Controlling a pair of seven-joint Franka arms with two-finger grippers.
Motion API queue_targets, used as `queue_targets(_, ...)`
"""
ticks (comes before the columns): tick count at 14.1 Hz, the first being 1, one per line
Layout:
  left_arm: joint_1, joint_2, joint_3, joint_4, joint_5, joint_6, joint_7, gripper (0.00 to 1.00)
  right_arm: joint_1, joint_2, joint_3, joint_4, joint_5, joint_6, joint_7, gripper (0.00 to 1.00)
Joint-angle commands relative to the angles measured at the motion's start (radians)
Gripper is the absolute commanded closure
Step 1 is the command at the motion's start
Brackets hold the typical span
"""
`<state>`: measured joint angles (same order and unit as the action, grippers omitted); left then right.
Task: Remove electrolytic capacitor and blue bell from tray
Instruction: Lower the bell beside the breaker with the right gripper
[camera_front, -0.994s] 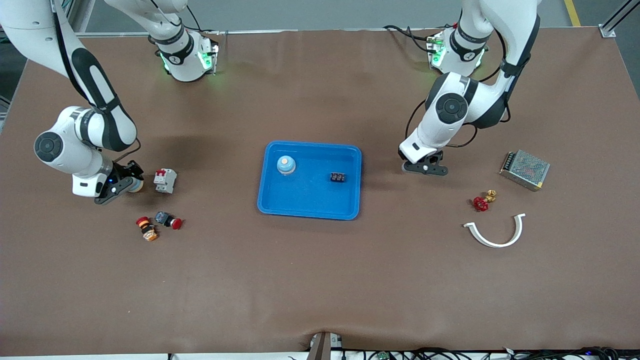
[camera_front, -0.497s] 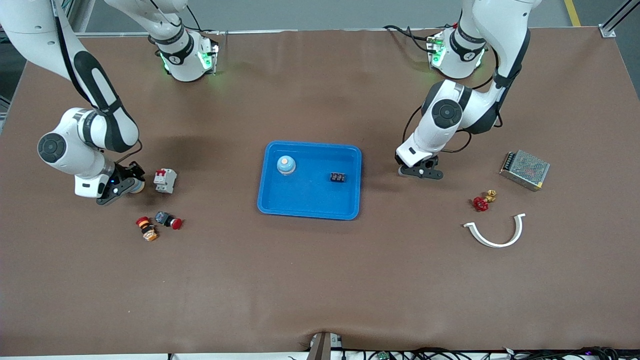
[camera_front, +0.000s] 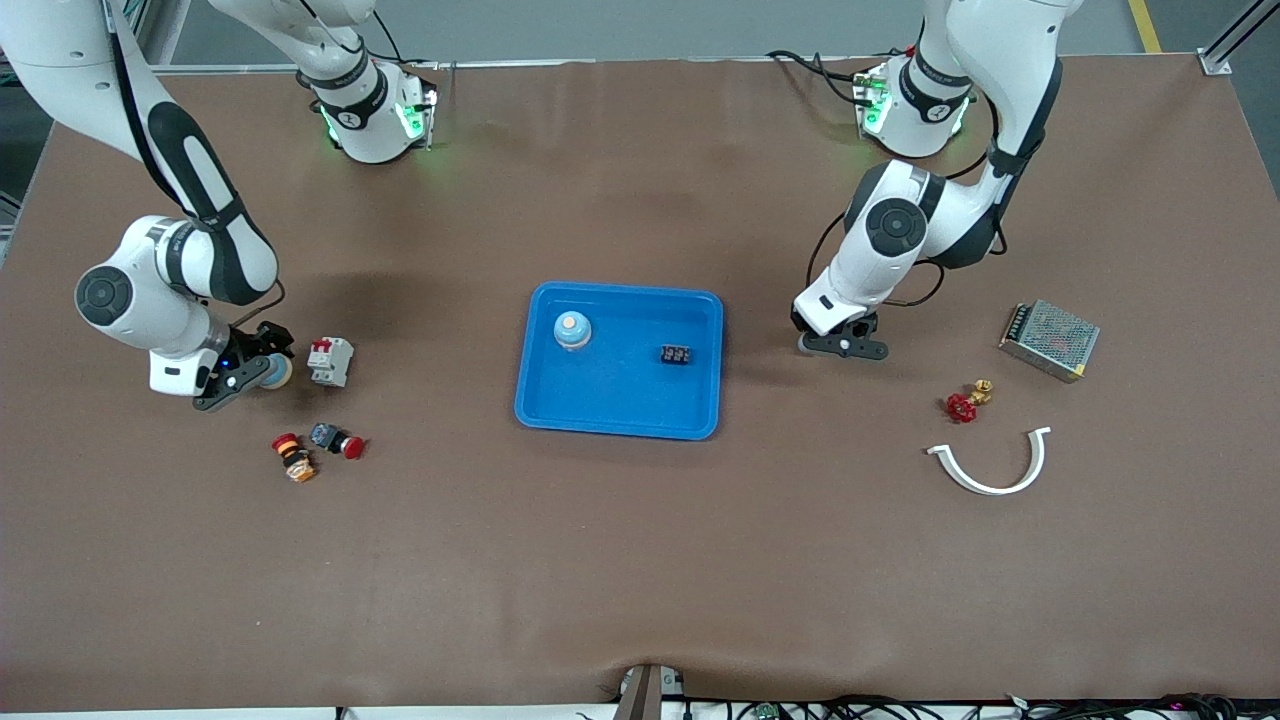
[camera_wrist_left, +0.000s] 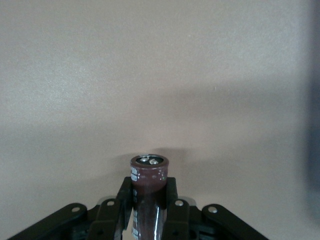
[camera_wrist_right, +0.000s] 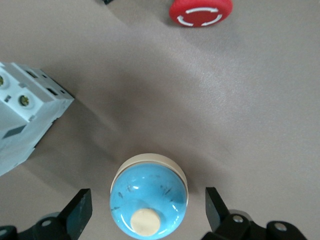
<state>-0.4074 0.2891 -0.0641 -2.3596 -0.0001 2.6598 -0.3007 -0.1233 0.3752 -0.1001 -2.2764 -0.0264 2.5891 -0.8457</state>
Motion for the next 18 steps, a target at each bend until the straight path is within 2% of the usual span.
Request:
queue_targets(1, 0.009, -0.025, 0.001, -0.009, 0.009, 0.009, -0.014, 1.0, -0.001, -0.07, 0.013, 0.017, 0.003, -0.106, 0.016, 0.0)
queue_targets(4, 0.01, -0.022, 0.004, -0.01, 0.009, 0.011, -0.017, 1.0, 0.052, -0.156, 0.031, 0.081, 0.003, -0.291, 0.143, 0.0)
queue_targets(7, 0.022, -0.019, 0.006, -0.012, 0.014, 0.011, -0.038, 1.0, 0.12, -0.202, 0.033, 0.152, 0.003, -0.45, 0.308, 0.0)
queue_targets(12, 0.045, 0.007, 0.004, -0.006, 0.014, 0.017, -0.043, 1.0, 0.246, -0.292, 0.043, 0.146, 0.052, -0.513, 0.63, 0.0)
queue_targets(18, 0.059, 0.051, 0.006, -0.006, 0.014, 0.075, -0.043, 1.0, 0.48, -0.311, 0.045, 0.146, 0.072, -0.501, 1.077, 0.0)
